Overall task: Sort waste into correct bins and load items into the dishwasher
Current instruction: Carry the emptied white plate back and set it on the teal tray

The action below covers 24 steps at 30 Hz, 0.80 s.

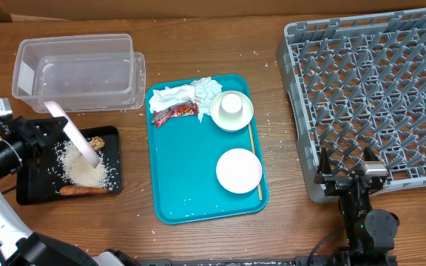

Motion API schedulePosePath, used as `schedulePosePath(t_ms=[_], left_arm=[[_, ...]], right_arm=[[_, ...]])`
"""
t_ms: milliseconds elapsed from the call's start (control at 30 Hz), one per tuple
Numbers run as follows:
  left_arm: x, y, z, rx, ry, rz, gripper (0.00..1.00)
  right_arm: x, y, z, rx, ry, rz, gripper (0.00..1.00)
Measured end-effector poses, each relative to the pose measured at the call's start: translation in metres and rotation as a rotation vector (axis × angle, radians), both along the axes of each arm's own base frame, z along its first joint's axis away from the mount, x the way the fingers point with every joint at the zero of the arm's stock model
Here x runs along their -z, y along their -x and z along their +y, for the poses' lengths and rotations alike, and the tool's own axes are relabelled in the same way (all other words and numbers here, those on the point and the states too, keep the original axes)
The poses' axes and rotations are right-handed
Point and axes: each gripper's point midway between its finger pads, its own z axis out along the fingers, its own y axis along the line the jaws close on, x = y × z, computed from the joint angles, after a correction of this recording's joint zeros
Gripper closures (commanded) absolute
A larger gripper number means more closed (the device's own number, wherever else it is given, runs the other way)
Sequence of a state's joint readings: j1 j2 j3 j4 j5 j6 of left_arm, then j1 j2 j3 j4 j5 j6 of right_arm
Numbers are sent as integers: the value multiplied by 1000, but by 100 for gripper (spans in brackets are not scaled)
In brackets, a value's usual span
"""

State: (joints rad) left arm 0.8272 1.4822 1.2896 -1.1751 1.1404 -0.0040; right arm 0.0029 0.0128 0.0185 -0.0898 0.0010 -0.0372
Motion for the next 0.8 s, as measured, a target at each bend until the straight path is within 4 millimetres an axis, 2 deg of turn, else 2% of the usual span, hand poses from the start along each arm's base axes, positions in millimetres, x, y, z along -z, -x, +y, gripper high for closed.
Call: schedulePosePath(t_ms=[233,467,633,800], left_arm=[[1,4,-4,13,9,11,96],[6,18,-18,64,8,45,96],[17,23,-10,59,-132,94,96],[7,29,-15,59,-255,82,96]], right_arm=[[0,0,0,0,0,0,0],[0,0,0,0,0,0,0],[0,0,0,0,0,0,0],[0,0,0,0,0,0,0]])
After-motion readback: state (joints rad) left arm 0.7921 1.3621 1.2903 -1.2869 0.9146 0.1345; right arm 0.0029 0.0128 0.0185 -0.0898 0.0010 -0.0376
